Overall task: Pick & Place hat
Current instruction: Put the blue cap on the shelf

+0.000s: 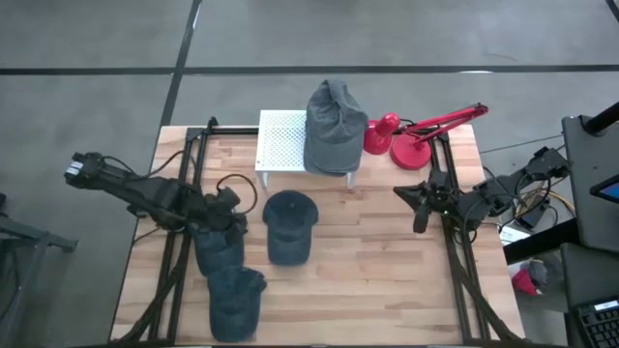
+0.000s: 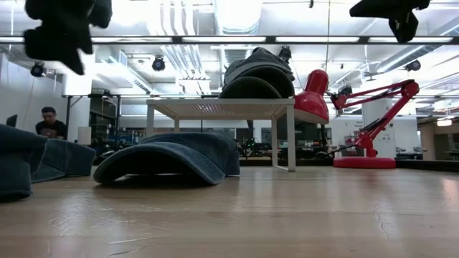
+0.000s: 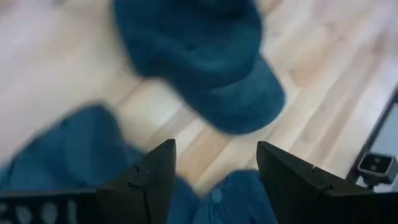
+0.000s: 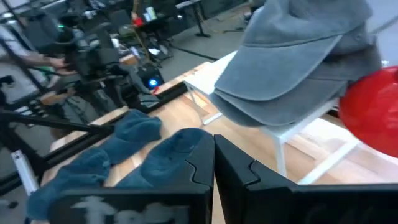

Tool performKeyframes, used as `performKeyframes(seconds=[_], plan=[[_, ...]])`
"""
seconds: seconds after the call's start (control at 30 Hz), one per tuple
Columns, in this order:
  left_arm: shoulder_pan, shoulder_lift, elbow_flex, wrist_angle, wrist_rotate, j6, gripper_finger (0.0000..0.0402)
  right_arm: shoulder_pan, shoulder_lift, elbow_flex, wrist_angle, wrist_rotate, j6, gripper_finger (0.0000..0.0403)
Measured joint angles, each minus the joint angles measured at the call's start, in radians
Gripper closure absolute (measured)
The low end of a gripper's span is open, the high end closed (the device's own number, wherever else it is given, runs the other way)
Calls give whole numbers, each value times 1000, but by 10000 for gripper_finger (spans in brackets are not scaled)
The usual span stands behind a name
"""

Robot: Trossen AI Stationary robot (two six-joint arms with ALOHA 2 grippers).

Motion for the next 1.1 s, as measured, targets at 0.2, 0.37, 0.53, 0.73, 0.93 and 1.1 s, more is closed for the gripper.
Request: performKeyframes(seconds=[0.2,0.37,0.53,0.73,0.93,1.1], plan=[[-1,22,-26,-29,31,-134,186,0,-61,-55,25,-26,-20,394],[-1,30,-44,-18,31,-140,186,0,-127,-80,20,-23,-36,394],[-1,40,-44,-12,31,-140,186,-1,-160,-89,-39,-22,-53,394],[0,52,-44,3,29,-140,186,-1,-170,-89,-89,-16,-1,394],[0,55,-44,10,28,-140,186,-1,-175,-89,-86,-155,-114,394],[0,57,-44,10,27,-143,186,-1,-176,-119,17,-331,-215,394]])
